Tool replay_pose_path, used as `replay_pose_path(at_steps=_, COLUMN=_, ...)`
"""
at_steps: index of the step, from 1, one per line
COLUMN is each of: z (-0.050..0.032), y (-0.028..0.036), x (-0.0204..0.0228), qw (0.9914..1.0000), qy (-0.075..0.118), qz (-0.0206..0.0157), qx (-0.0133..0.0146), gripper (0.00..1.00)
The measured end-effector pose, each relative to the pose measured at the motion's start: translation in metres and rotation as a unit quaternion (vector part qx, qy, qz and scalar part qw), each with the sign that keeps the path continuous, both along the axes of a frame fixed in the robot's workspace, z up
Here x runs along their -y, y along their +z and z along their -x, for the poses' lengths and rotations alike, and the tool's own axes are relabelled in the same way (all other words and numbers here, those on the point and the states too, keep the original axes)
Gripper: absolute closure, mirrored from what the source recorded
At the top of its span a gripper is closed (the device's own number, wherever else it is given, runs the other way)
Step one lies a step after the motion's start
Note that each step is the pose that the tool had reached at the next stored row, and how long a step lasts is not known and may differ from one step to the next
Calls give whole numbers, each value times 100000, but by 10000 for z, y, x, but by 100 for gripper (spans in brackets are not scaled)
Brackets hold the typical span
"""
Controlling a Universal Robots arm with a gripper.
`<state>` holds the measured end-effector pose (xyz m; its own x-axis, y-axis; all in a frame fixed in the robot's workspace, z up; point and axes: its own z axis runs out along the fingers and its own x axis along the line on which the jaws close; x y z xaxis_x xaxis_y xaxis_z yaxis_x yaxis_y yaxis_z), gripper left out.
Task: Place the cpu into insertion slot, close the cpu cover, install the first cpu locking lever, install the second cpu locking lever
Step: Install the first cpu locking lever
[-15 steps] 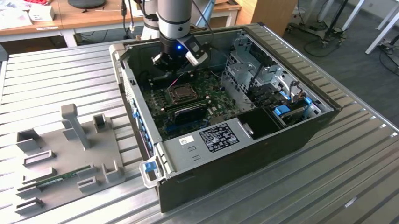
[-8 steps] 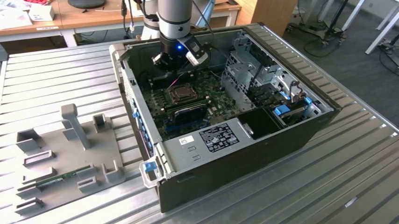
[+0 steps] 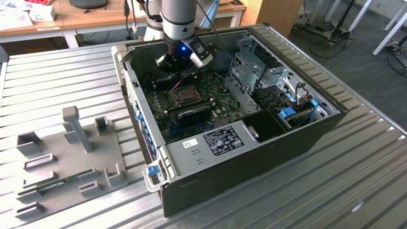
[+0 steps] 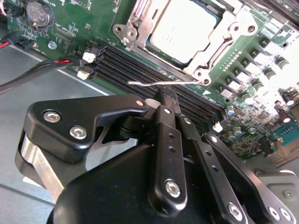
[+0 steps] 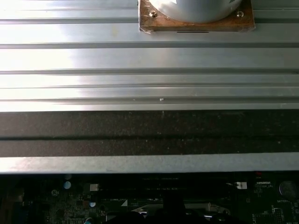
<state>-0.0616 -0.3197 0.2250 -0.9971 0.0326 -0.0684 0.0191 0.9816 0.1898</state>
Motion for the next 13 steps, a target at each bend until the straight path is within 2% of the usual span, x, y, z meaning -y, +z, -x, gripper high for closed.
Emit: replay_pose_path(at_steps=13, z=-12, y=-15, x=0, qw=100000, qy=-4, qz=-61, qx=-1, gripper=90)
